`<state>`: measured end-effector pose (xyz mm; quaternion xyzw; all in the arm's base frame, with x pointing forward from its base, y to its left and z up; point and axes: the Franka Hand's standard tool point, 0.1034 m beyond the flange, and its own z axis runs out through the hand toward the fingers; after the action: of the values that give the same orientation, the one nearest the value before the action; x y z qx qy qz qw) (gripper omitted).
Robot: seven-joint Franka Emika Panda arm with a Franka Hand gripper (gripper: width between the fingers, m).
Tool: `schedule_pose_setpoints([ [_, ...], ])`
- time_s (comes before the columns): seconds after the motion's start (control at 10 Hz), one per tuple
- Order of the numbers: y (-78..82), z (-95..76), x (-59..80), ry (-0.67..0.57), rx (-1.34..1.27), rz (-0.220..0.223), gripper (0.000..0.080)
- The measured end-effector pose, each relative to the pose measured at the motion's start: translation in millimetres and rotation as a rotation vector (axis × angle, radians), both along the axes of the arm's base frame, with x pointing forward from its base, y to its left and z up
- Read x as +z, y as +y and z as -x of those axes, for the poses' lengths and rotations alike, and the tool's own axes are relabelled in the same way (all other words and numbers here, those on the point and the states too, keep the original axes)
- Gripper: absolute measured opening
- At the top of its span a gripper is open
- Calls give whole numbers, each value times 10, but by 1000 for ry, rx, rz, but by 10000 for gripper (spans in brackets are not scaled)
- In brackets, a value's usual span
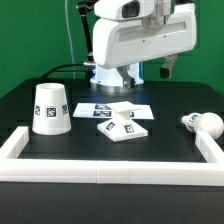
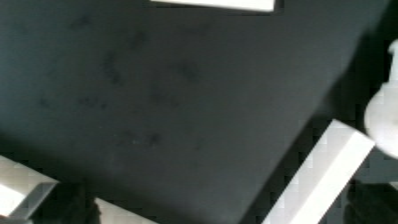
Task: Assemble lamp
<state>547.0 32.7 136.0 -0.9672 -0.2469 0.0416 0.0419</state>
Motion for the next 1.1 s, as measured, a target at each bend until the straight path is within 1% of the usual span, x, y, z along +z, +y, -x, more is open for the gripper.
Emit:
schedule_pose_setpoints([
  [0.1, 0, 4, -5, 5, -60, 6, 700],
  [0.2, -4, 3, -22, 5, -59, 7, 700],
  [0.3, -16, -8, -93, -3, -59, 7, 700],
  [0.4, -56, 58, -177, -33, -29, 4, 700],
  [0.5, -108, 233, -266, -46, -6, 6, 700],
  [0.7, -193, 464, -373, -36, 35, 6, 700],
  [0.9, -300, 577, -445, -20, 26, 9, 700],
  [1.1, -274, 560, -437, -22, 31, 8, 700],
])
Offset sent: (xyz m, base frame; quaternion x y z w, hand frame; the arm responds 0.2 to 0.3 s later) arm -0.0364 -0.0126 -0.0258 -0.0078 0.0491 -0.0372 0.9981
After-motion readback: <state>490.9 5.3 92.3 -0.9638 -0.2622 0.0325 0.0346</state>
